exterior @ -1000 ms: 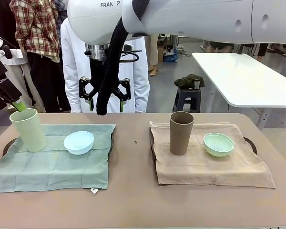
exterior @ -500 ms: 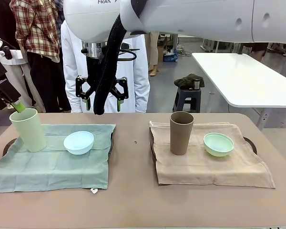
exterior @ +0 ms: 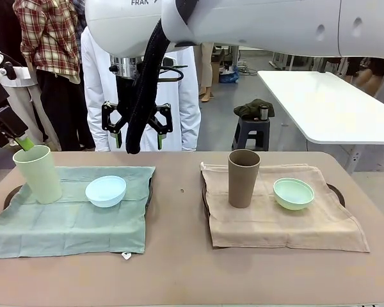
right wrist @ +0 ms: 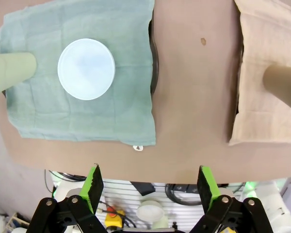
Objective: Set up a tray with a mat and arrange the tableware.
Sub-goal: Place the Picnic Bowl and Reusable plastic cup back onto the Handle tray in front of the human's position.
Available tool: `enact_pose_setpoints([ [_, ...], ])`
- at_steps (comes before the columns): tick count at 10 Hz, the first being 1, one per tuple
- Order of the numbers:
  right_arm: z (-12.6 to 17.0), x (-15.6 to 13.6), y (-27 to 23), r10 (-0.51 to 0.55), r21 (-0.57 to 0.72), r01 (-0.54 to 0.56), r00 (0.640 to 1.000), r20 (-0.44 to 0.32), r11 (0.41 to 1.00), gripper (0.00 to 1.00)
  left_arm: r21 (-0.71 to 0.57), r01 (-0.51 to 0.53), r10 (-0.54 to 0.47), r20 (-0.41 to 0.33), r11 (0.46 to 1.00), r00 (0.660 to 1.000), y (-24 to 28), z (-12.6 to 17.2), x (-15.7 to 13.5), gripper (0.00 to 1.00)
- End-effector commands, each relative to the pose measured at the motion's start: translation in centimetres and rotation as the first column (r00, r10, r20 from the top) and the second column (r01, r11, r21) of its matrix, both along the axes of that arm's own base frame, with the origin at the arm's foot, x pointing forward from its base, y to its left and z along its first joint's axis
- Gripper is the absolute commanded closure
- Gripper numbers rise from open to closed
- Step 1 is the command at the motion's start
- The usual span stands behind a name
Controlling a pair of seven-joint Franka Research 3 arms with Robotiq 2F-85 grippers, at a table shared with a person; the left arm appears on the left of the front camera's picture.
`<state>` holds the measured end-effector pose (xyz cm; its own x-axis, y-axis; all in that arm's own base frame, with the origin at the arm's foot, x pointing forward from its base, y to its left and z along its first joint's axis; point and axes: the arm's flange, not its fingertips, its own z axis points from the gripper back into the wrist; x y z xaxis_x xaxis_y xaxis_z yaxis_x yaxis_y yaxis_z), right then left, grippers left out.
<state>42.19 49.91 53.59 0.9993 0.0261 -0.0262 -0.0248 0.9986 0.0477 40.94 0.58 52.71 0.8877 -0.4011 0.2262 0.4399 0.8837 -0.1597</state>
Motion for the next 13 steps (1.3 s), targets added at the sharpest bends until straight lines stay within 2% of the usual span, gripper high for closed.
enact_pose_setpoints([
  [1, -0.1, 0.3, -3.0, 0.027, 0.039, -0.027, 1.000, -0.001, 0.999, 0.00, -0.023, -0.023, 0.023, -0.022, 0.999, 1.000, 0.5, -0.3, -0.6, 0.00],
  [4, 1.2, -0.3, -11.3, -0.012, 0.209, 0.022, 0.999, -0.047, 0.978, 0.00, -0.139, -0.019, 0.015, -0.032, 0.990, 0.999, 2.4, 0.9, -2.6, 0.00],
  [6, 2.0, -1.2, -17.2, -0.036, 0.332, 0.055, 0.997, -0.065, 0.942, 0.00, -0.250, 0.002, -0.020, -0.069, 0.968, 0.997, 4.0, 1.3, -2.9, 0.00],
  [8, 2.0, -2.1, -23.0, -0.057, 0.442, 0.098, 0.993, -0.105, 0.891, 0.00, -0.375, 0.007, -0.050, -0.107, 0.927, 0.993, 6.1, 1.8, -3.0, 0.00],
  [11, 0.7, -3.2, -29.7, -0.106, 0.558, 0.154, 0.987, -0.116, 0.816, 0.00, -0.493, 0.006, -0.098, -0.161, 0.870, 0.982, 9.2, 1.6, -2.2, 0.00],
  [13, -0.3, -3.8, -33.9, -0.147, 0.640, 0.195, 0.981, -0.127, 0.744, 0.00, -0.567, 0.011, -0.135, -0.176, 0.824, 0.975, 11.7, 1.7, -1.9, 0.00],
])
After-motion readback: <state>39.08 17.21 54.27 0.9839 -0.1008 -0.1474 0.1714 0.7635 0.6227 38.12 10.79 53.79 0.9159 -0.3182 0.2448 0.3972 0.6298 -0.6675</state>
